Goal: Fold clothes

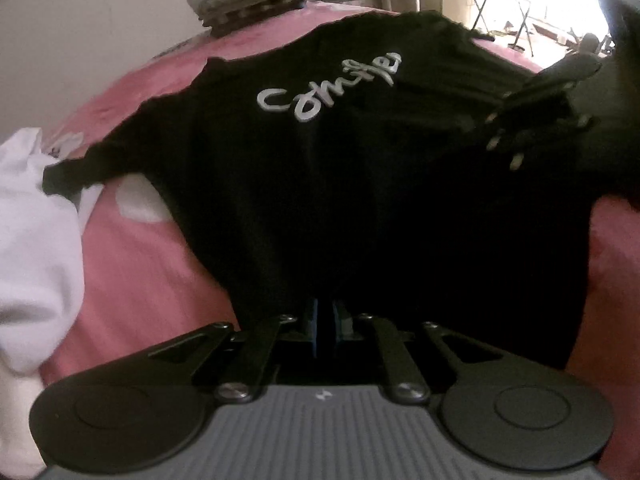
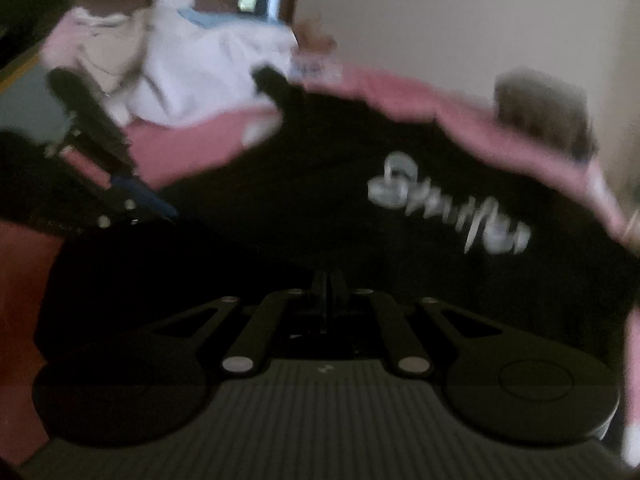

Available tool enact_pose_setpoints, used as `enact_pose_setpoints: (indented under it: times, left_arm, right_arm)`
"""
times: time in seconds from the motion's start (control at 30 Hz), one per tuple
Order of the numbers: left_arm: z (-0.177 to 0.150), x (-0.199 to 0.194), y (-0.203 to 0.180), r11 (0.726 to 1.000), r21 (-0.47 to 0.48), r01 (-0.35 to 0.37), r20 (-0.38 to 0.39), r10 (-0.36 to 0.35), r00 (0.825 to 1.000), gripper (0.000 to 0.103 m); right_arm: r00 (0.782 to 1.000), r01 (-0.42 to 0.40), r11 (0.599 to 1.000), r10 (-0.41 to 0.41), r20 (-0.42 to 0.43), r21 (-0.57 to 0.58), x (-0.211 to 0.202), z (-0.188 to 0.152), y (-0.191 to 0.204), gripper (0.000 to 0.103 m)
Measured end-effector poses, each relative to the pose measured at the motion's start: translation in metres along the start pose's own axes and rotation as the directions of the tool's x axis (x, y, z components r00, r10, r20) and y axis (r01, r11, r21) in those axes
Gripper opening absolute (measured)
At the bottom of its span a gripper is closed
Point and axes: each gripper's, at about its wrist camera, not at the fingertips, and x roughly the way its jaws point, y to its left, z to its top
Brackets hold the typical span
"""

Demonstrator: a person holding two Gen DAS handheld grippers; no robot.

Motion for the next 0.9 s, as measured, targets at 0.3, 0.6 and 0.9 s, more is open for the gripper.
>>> enact_pose_setpoints:
  times: [0.3, 0.6, 0.9]
  left_arm:
    - [-0.002, -0.036, 0.022, 0.997, -0.07, 0.017, 0.086, -0.011, 0.996, 0.051]
    - [0.004, -0.039, -0.058, 0.915, 0.206, 0.346, 0.021, -0.358, 0.934, 0.05]
    - [-0.015, -0.036, -0.108, 0.887, 0.363, 0.286, 0.014, -0.312, 0.95, 0.047]
  right_arm:
    - [0.984, 0.062, 0.907, -0.125, 0.127, 0.416, -0.108, -0.031, -0.069, 0.039]
    - [0.967, 0.256, 0.938, -0.252, -0.047, 0.235, -0.147, -0.073, -0.033, 0.031]
    - [0.941, 0.326, 0.942, -0.315, -0.125, 0.083, -0.125, -0.087, -0.019, 0.018]
